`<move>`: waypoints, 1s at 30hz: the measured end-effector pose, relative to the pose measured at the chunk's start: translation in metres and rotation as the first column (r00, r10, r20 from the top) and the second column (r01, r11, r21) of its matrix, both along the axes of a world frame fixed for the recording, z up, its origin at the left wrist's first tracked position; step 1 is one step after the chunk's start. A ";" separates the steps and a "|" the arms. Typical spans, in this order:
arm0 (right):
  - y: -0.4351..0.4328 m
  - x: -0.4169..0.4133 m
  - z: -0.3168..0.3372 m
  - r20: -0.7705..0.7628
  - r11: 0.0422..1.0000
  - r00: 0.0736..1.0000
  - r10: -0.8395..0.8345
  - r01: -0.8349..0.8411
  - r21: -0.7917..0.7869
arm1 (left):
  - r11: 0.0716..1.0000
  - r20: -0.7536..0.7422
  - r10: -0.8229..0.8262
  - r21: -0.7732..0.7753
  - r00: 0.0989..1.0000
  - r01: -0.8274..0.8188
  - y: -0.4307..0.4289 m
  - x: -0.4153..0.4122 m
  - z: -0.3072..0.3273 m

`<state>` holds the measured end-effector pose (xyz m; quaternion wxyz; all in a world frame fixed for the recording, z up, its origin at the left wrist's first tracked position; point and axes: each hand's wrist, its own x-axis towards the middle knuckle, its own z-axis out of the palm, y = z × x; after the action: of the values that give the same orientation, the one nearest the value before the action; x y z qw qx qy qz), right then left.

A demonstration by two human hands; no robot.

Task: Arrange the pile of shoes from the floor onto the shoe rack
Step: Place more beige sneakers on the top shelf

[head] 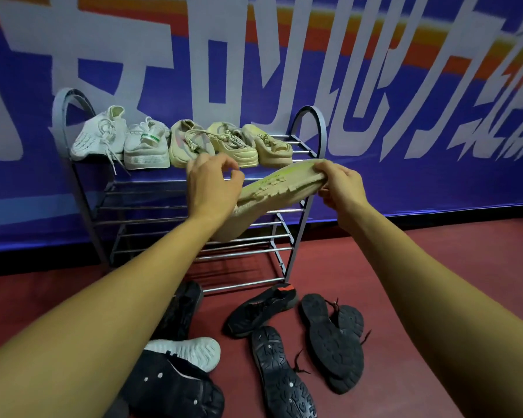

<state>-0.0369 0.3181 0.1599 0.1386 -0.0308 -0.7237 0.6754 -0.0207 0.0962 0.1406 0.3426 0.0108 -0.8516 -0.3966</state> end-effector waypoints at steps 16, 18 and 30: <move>-0.009 0.000 0.009 0.022 0.889 0.981 0.191 -0.163 -0.428 | 0.854 0.104 -0.321 0.461 0.941 0.240 0.060 0.004 0.026; -0.010 -0.002 0.004 0.006 0.910 0.978 0.211 -0.194 -0.367 | 0.834 0.101 -0.302 0.509 0.948 0.212 0.066 -0.003 0.024; 0.018 -0.017 -0.018 0.028 0.943 0.987 0.155 -0.140 -0.302 | 0.749 0.079 -0.361 0.619 0.929 0.239 0.092 -0.045 0.016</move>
<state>-0.0535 0.3356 0.1420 0.0628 -0.0144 -0.6166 0.7847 -0.0661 0.1882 0.1567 0.1684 0.0194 -0.7018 -0.6919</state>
